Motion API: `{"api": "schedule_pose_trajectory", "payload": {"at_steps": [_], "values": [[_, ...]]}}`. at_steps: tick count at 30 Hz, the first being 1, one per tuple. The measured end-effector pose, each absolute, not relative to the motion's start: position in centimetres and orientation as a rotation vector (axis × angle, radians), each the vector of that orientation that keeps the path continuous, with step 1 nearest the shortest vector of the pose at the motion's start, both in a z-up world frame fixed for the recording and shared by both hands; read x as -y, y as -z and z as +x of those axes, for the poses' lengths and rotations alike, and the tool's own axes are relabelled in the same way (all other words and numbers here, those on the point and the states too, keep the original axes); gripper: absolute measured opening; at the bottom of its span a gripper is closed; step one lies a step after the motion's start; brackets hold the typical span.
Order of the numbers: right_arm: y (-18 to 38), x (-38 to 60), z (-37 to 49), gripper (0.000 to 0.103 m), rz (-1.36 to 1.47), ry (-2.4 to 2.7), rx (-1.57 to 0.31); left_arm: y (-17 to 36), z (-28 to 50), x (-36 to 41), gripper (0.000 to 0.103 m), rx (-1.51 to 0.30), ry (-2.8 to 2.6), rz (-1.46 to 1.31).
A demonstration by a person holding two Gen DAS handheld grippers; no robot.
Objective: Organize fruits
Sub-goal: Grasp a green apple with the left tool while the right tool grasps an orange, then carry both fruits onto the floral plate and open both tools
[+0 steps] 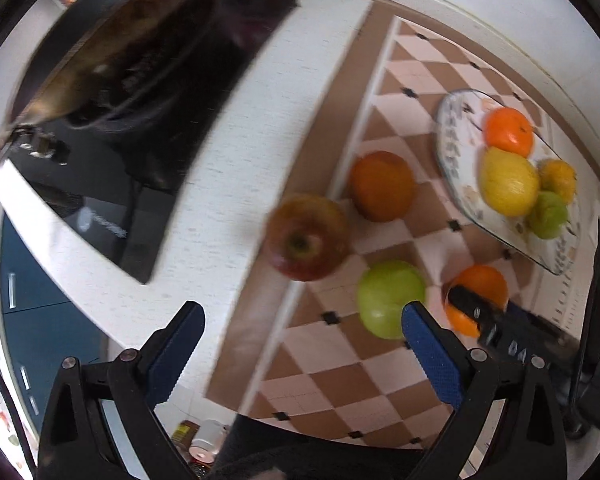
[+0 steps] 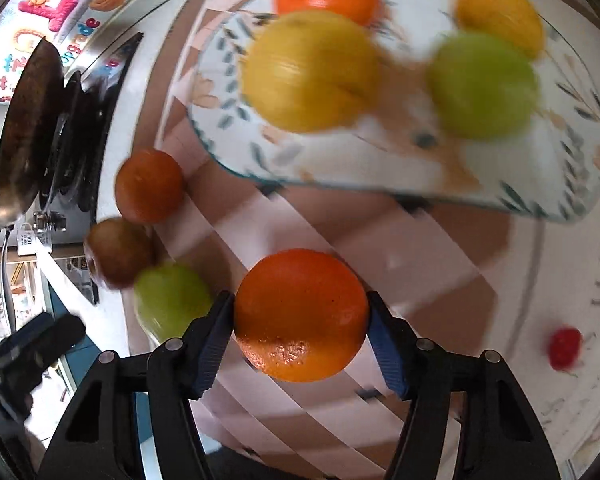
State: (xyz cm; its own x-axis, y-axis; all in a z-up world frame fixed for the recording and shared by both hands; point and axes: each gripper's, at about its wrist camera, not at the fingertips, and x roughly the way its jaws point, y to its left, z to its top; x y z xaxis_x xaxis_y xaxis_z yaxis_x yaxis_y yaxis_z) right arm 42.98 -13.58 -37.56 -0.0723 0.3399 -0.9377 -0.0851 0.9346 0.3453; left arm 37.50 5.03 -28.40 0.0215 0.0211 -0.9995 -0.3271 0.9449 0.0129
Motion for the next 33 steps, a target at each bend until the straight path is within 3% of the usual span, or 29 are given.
{"api": "schedule_pose_trajectory", "payload": {"at_steps": [13, 15, 18, 23, 33], "values": [[38.3, 18.9, 40.2, 0.067, 0.263, -0.280, -1.640, 34.1, 40.9, 0.3, 0.096, -1.652, -0.079, -0.230], [38.6, 18.9, 40.2, 0.067, 0.269, -0.280, -1.644, 34.8, 41.3, 0.9, 0.070, -1.659, -0.071, -0.198], [38.5, 19.5, 40.3, 0.068, 0.273, -0.285, -1.655, 35.6, 41.6, 1.5, 0.054, -1.668, -0.071, -0.147], [37.9, 20.2, 40.1, 0.074, 0.267, -0.292, -1.676, 35.4, 40.7, 2.4, 0.053, -1.660, -0.038, -0.125], [37.1, 19.3, 39.4, 0.076, 0.168, -0.294, -1.651, 35.5, 38.1, 4.4, 0.053, -1.649, -0.003, -0.081]]}}
